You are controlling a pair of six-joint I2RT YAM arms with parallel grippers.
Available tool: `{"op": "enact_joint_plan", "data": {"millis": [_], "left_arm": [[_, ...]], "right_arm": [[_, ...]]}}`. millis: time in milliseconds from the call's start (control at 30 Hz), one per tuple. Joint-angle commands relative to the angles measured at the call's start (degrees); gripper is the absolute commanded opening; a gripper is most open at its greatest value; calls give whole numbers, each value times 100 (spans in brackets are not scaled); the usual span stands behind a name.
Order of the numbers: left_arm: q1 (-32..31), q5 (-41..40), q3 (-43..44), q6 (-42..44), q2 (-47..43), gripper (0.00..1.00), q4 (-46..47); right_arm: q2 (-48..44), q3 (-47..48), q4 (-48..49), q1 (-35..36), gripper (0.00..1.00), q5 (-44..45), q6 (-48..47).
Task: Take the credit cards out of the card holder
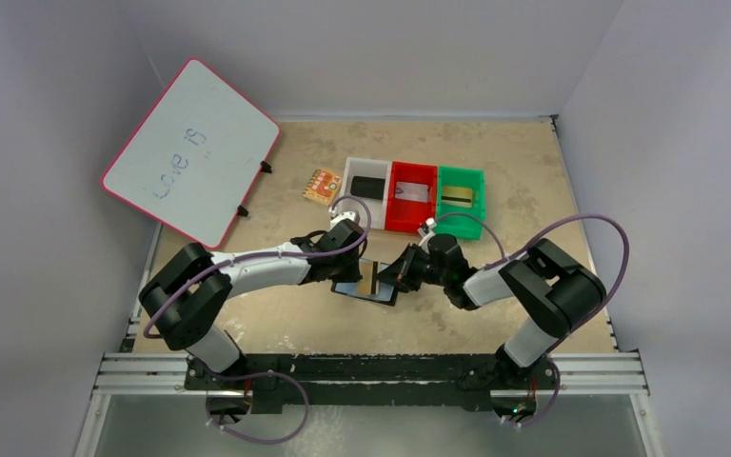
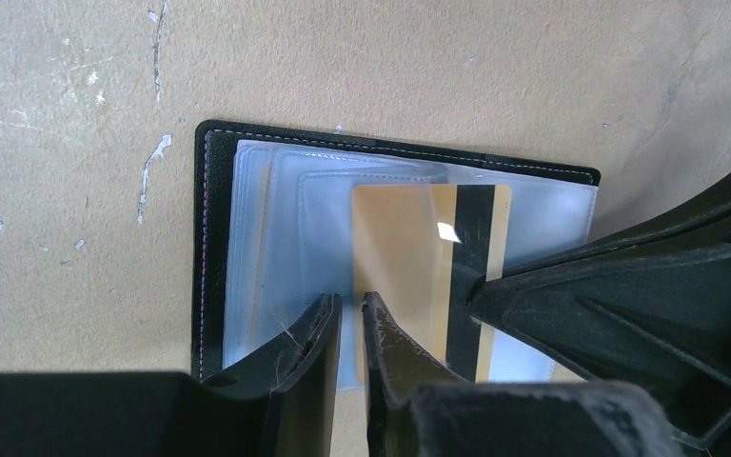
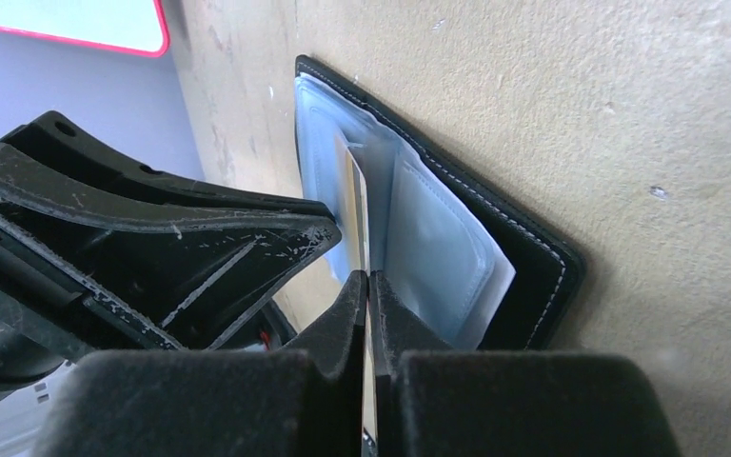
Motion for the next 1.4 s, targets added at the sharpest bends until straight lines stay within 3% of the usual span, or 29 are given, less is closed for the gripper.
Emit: {"op": "enact_joint_plan", "data": {"millis": [0,200,300,467,733,1133,1367], "left_arm": [[-9,118,-41,13,194,15,-293],[-9,462,28,151,356,14,-212],[-7,458,140,317,481,14,-427],[-9,371,191,430,544,12,-641],[-2,209,180,375,506,12,-716],[-9,-83,181,185,148,13,-675],[-3,-248,235,65,-261,20,-645]], "right_arm": [[-248,-43,-446,-30,0,361,-33],[-143,-134,-175,-24,1,241,80],[-54,-107,-19,-30,14,208,199],[98,6,201,-23,24,137,194],[34,-157,409,-36,0,221,333],[-1100,120,-1961,-34,0,995,-454],[-2421,-65,-2519,-28,0,1237,-1169]]}}
